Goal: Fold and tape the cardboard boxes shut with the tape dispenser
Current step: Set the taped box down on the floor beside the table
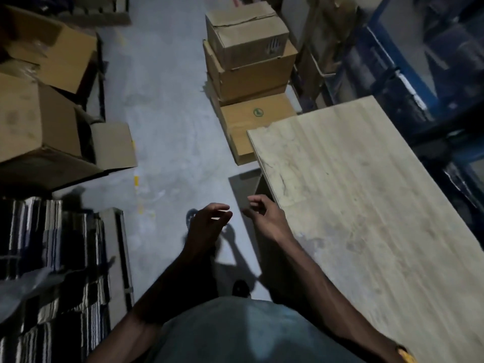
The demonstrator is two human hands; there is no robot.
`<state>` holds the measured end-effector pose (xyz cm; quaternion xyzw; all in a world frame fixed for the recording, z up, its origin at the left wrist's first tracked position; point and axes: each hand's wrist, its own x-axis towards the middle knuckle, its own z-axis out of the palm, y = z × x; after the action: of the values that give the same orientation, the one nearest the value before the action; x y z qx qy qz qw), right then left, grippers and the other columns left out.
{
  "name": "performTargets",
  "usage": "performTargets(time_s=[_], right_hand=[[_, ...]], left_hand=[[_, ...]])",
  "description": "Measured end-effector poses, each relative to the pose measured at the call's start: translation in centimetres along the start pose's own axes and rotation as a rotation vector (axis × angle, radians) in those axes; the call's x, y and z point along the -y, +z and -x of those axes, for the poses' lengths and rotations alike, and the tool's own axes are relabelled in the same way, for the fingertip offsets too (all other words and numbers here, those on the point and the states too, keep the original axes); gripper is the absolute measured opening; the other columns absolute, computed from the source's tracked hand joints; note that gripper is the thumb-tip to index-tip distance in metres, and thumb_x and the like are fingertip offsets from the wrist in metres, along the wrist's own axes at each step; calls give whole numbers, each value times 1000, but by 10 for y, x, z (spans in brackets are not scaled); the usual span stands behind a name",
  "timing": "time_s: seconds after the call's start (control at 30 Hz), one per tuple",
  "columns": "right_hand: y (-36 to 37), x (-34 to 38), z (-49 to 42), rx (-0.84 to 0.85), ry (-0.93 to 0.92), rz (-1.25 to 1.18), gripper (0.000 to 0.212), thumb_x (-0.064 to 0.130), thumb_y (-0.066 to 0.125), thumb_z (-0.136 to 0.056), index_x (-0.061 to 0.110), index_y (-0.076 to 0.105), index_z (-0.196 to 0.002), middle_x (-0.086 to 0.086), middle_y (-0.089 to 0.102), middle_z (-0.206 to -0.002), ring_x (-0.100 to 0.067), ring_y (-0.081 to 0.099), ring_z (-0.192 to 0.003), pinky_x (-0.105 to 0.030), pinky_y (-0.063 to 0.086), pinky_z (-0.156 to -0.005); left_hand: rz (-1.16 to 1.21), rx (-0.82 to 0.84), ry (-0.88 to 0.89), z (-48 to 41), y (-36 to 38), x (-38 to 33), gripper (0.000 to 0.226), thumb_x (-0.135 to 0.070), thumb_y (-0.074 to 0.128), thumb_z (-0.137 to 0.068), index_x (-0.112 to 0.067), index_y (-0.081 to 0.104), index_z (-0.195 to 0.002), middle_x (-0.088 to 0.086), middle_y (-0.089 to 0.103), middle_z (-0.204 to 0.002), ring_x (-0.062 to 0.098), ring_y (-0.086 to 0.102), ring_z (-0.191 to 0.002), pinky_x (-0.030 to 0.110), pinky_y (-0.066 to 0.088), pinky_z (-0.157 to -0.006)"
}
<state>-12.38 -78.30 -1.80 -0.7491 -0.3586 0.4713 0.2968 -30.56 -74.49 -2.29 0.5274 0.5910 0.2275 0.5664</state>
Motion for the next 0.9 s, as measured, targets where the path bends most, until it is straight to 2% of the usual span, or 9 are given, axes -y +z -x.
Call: performTargets(time_s=[0.1, 0.23, 0.37, 0.47, 0.5, 0.63, 0.73, 0.83, 0.9], right_hand=[[8, 39, -64, -28, 31, -24, 34, 40, 76, -90, 31, 67, -121, 16, 65, -113, 8, 60, -93, -12, 46, -81], [23, 95, -145, -72, 95, -72, 37, 39, 78, -90, 29, 67, -124, 12, 64, -117, -6, 64, -100, -39, 57, -95], [32, 159, -225, -149, 112, -107, 33, 36, 78, -90, 27, 68, -121, 11, 67, -115, -4, 63, -101, -23, 47, -88], [33, 201, -283, -158, 131, -140, 33, 37, 77, -91, 28, 67, -121, 8, 67, -119, 7, 60, -91, -13, 45, -76], [34, 213, -303, -172, 132, -158, 33, 36, 77, -91, 26, 67, -122, 8, 67, -119, 5, 61, -90, -11, 46, -73], [29, 254, -386, -243, 167, -191, 34, 41, 78, -89, 30, 68, -119, 12, 68, -116, -12, 64, -109, -29, 50, -90], [23, 276, -452, -247, 174, -214, 35, 43, 77, -89, 31, 68, -120, 11, 69, -119, -11, 62, -111, -27, 45, -89], [11, 300, -516, -267, 191, -270, 33, 40, 77, -90, 29, 68, -120, 8, 69, -120, -9, 63, -111, -18, 43, -80], [-1, 317, -556, -269, 230, -313, 32, 39, 77, -90, 28, 69, -118, 7, 68, -119, -10, 63, -113, -21, 43, -82]], left_hand=[[0, 28, -5, -77, -23, -20, 14, -18, 78, -93, -16, 77, -107, 4, 78, -91, 17, 72, -81, 14, 47, -60], [-59, 134, -8, -177, -62, -56, 14, -36, 79, -86, -33, 75, -100, -6, 77, -85, 10, 74, -81, 31, 51, -69], [-79, 159, 13, -270, -91, -102, 11, -25, 78, -91, -25, 75, -102, -6, 76, -87, 0, 68, -70, 25, 52, -63], [-108, 186, 29, -338, -109, -133, 11, -28, 78, -89, -30, 75, -99, -8, 77, -87, 1, 71, -78, 20, 52, -75], [-116, 191, 38, -360, -113, -143, 10, -27, 78, -90, -30, 75, -99, -8, 77, -87, 2, 72, -79, 19, 52, -76], [-126, 233, 36, -445, -126, -185, 8, -21, 76, -93, -22, 76, -101, -1, 78, -82, 3, 72, -72, 10, 48, -64], [-133, 264, 53, -515, -128, -207, 5, -19, 76, -94, -18, 75, -98, 3, 78, -80, 13, 74, -74, 11, 50, -66], [-217, 289, 81, -589, -125, -237, 9, -20, 76, -94, -17, 76, -102, -7, 76, -75, 0, 71, -70, 8, 47, -64], [-293, 313, 80, -635, -122, -262, 13, -25, 75, -94, -20, 76, -107, -13, 75, -81, -3, 71, -73, 8, 46, -66]])
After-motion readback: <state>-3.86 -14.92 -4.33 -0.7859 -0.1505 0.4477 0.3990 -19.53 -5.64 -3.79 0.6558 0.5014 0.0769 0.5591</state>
